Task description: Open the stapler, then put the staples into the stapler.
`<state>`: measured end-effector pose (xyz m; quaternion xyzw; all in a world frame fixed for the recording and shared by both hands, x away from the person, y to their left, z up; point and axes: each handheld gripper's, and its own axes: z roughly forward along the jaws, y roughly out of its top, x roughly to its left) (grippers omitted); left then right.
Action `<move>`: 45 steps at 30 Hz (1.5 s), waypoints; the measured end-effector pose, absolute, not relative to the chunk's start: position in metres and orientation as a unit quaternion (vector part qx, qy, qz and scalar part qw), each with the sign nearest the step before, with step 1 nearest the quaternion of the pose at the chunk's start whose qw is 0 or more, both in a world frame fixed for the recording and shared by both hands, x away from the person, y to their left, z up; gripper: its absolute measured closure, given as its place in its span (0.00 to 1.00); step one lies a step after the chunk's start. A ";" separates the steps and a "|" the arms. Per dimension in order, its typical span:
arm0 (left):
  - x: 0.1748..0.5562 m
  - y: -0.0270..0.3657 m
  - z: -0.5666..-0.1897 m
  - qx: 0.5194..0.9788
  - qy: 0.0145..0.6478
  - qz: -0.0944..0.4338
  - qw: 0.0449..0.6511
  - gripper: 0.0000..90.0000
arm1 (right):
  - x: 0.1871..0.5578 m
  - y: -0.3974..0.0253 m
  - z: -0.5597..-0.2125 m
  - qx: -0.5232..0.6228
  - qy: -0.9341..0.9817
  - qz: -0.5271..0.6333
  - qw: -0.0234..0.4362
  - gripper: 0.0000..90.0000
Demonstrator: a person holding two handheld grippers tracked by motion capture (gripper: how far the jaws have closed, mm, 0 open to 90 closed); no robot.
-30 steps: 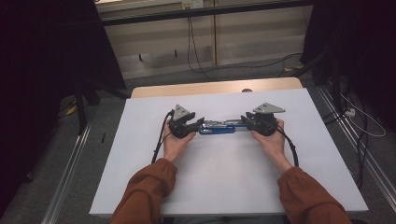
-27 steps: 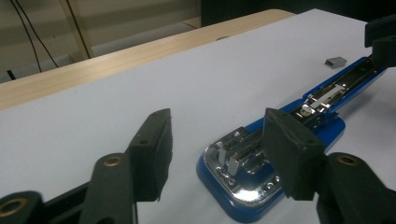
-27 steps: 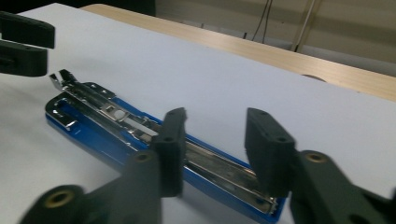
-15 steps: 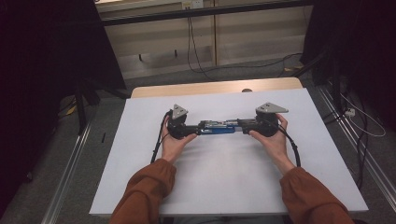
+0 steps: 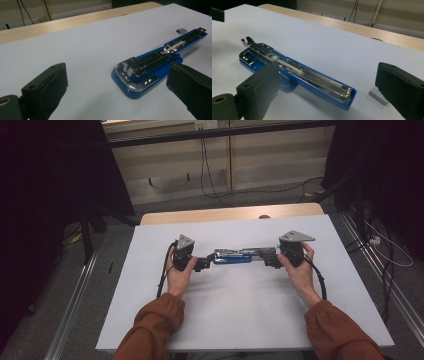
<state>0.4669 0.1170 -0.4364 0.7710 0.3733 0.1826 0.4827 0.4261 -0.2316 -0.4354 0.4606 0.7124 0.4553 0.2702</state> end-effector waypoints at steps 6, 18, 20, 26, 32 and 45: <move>0.459 0.129 -0.435 0.768 0.363 0.173 0.498 0.04 | 0.423 -0.240 -0.430 0.459 0.714 0.449 0.277 0.06; 0.432 0.146 -0.429 0.771 0.351 0.188 0.497 0.04 | 0.418 -0.258 -0.432 0.483 0.702 0.461 0.249 0.11; 0.428 0.149 -0.429 0.769 0.349 0.189 0.502 0.04 | 0.416 -0.262 -0.430 0.484 0.697 0.464 0.253 0.11; 0.416 0.157 -0.428 0.766 0.352 0.194 0.503 0.04 | 0.413 -0.275 -0.424 0.482 0.693 0.472 0.254 0.14; 0.409 0.158 -0.430 0.769 0.349 0.195 0.499 0.04 | 0.415 -0.289 -0.419 0.489 0.689 0.466 0.264 0.15; 0.407 0.159 -0.433 0.769 0.345 0.186 0.505 0.04 | 0.430 -0.294 -0.420 0.468 0.725 0.438 0.251 0.11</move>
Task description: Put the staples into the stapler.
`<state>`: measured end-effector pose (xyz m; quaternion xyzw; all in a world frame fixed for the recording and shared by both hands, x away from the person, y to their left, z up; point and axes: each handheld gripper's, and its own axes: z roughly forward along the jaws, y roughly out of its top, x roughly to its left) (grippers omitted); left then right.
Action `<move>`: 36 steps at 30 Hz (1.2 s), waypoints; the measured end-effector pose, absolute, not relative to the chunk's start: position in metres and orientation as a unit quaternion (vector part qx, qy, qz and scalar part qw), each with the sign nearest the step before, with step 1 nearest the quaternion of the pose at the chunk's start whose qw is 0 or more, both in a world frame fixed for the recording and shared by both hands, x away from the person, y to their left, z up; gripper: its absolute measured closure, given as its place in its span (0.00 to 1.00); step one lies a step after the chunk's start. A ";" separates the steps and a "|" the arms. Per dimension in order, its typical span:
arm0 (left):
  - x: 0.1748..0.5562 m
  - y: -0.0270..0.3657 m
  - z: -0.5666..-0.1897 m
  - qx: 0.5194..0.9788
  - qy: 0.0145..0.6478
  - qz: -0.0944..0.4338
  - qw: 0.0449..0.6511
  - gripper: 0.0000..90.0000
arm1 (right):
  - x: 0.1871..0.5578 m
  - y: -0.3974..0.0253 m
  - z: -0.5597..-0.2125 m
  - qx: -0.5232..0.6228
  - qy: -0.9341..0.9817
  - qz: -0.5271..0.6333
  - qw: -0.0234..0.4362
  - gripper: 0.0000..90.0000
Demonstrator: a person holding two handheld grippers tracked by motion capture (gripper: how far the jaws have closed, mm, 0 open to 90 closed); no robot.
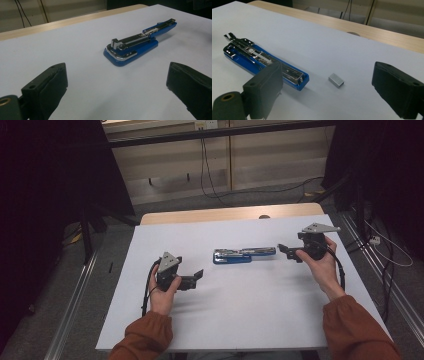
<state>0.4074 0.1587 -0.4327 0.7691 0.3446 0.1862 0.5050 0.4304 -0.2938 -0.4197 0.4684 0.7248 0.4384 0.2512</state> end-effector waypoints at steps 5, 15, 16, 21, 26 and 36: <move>0.407 0.160 -0.432 0.766 0.348 0.190 0.505 0.04 | 0.441 -0.298 -0.418 0.468 0.741 0.416 0.245 0.10; 0.406 0.158 -0.431 0.770 0.342 0.196 0.502 0.04 | 0.459 -0.307 -0.413 0.457 0.765 0.387 0.237 0.19; 0.406 0.157 -0.431 0.771 0.341 0.196 0.501 0.04 | 0.460 -0.308 -0.412 0.455 0.767 0.385 0.238 0.21; 0.407 0.156 -0.432 0.772 0.340 0.196 0.500 0.04 | 0.468 -0.309 -0.414 0.450 0.780 0.366 0.234 0.27; 0.408 0.155 -0.433 0.773 0.337 0.197 0.500 0.04 | 0.477 -0.309 -0.412 0.444 0.798 0.341 0.224 0.30; 0.408 0.156 -0.433 0.771 0.338 0.199 0.502 0.04 | 0.495 -0.302 -0.416 0.447 0.815 0.308 0.203 0.31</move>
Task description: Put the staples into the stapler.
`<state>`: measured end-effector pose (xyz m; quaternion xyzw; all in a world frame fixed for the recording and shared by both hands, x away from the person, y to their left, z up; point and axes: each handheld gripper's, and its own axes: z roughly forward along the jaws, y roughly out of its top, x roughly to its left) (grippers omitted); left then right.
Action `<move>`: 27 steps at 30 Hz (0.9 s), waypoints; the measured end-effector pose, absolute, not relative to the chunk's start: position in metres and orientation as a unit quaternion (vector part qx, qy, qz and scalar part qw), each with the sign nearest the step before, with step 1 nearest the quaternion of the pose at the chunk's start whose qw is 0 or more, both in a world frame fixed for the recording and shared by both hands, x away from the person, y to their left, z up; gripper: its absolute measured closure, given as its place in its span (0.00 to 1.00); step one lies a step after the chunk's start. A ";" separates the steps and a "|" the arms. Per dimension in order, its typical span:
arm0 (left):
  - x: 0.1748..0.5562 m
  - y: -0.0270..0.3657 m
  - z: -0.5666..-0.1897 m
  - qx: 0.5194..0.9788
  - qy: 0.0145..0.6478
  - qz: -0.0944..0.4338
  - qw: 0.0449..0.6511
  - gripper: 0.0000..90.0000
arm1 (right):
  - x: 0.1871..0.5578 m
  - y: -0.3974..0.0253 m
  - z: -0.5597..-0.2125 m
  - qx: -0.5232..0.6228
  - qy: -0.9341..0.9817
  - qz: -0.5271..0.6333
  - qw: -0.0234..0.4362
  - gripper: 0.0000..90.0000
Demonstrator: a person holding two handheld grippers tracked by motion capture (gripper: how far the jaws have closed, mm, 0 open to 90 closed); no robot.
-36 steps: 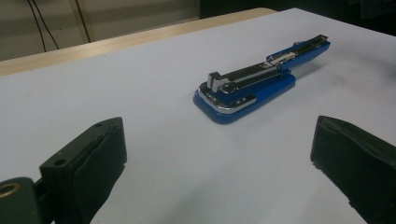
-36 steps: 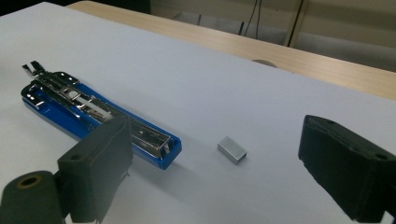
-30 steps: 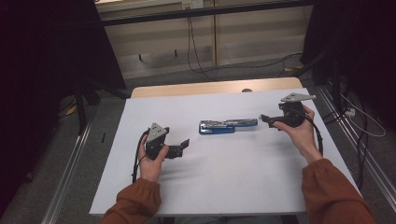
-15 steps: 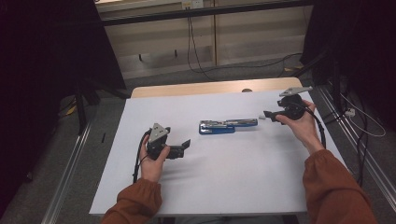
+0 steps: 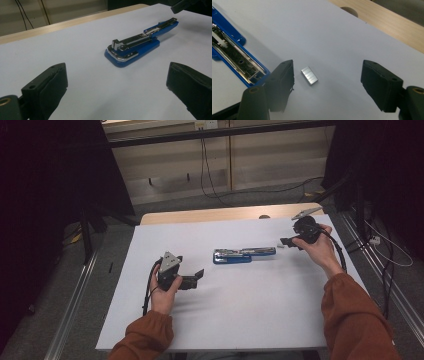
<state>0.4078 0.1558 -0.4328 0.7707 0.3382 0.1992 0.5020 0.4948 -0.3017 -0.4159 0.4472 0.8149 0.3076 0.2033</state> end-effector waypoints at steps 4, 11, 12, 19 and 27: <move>0.408 0.156 -0.433 0.773 0.337 0.198 0.500 0.04 | 0.499 -0.301 -0.418 0.445 0.822 0.297 0.194 0.31; 0.408 0.155 -0.433 0.774 0.334 0.198 0.500 0.04 | 0.510 -0.297 -0.420 0.435 0.844 0.269 0.160 0.34; 0.408 0.155 -0.433 0.774 0.335 0.198 0.499 0.04 | 0.512 -0.297 -0.420 0.434 0.849 0.260 0.155 0.32; 0.408 0.156 -0.433 0.773 0.335 0.198 0.501 0.04 | 0.519 -0.290 -0.420 0.403 0.869 0.246 0.148 0.38; 0.408 0.157 -0.432 0.773 0.335 0.197 0.501 0.04 | 0.525 -0.284 -0.424 0.384 0.884 0.237 0.125 0.60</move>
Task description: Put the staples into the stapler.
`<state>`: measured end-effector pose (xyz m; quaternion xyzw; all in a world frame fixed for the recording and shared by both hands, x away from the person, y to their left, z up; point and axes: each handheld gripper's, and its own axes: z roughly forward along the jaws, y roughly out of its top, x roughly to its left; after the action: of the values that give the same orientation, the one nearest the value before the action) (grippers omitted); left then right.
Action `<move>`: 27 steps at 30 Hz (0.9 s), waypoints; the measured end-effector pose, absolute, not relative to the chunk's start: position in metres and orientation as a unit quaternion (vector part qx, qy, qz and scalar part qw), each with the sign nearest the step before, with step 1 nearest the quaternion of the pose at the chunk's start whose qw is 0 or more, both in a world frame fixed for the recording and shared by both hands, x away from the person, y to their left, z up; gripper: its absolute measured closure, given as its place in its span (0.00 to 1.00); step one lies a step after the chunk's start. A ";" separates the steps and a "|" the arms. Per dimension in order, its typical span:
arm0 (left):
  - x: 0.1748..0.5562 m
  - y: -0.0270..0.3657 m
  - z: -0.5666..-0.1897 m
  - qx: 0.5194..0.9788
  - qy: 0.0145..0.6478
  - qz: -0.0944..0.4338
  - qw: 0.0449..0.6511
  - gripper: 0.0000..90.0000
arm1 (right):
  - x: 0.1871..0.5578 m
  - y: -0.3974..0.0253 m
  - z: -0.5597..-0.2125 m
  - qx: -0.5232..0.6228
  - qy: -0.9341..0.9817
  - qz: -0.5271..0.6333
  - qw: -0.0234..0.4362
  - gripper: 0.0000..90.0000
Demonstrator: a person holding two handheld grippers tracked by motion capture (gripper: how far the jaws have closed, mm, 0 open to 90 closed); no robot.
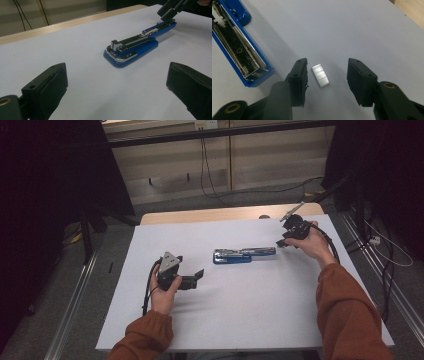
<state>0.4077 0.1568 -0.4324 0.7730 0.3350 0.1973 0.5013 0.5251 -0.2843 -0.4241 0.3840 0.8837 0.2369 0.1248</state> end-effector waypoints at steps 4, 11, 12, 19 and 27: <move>0.408 0.157 -0.432 0.773 0.334 0.197 0.501 0.04 | 0.527 -0.281 -0.424 0.374 0.891 0.229 0.118 0.68; 0.408 0.157 -0.433 0.773 0.336 0.194 0.502 0.04 | 0.528 -0.282 -0.430 0.372 0.896 0.218 0.105 0.75; 0.408 0.157 -0.433 0.773 0.336 0.194 0.501 0.04 | 0.529 -0.281 -0.431 0.371 0.897 0.215 0.104 0.76; 0.408 0.157 -0.433 0.774 0.335 0.196 0.500 0.04 | 0.529 -0.282 -0.434 0.373 0.899 0.211 0.096 0.81; 0.408 0.157 -0.433 0.773 0.336 0.196 0.501 0.04 | 0.528 -0.281 -0.435 0.372 0.899 0.213 0.089 0.87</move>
<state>0.4082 0.1573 -0.4331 0.7728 0.3362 0.1959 0.5013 0.5282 -0.2811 -0.4352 0.3721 0.8991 0.2130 0.0886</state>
